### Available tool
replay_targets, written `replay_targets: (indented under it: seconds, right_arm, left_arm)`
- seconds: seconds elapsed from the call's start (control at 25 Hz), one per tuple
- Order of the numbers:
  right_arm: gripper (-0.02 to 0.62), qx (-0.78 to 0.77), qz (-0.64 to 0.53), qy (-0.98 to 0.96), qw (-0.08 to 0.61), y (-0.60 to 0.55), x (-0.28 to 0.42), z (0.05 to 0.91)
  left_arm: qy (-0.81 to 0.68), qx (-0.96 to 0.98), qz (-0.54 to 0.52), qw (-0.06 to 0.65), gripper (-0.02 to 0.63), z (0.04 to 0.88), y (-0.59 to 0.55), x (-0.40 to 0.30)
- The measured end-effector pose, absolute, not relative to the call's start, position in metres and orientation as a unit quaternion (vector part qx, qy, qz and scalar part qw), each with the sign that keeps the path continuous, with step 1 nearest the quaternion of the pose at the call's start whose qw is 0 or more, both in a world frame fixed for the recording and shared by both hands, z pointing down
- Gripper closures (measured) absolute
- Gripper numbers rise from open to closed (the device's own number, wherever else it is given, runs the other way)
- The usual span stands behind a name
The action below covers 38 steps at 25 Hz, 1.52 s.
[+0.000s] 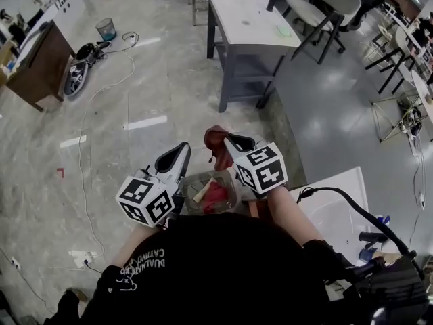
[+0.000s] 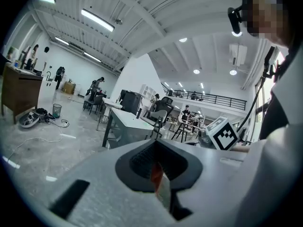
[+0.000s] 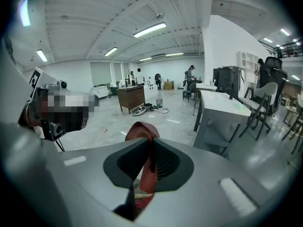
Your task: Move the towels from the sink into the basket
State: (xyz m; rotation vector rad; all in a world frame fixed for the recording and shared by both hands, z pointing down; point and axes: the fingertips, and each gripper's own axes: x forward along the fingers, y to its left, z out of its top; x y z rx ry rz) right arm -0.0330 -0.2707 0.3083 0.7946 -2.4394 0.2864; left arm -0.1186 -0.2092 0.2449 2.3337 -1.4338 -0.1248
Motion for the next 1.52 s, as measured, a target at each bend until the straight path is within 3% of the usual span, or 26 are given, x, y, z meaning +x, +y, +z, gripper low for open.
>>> replay_targets:
  seconds: [0.76,1.52]
  right_arm:
    - [0.557,0.3,0.202,-0.883,0.298,-0.274,-0.023,0.384]
    - [0.557,0.395,0.302,-0.819,0.286,-0.283,-0.057,0.45]
  left_arm:
    - [-0.478,0.833,0.019,0.277,0.603,0.312,-0.226,-0.106]
    - [-0.378,0.867,0.086,0.315,0.603,0.372,-0.281,-0.16]
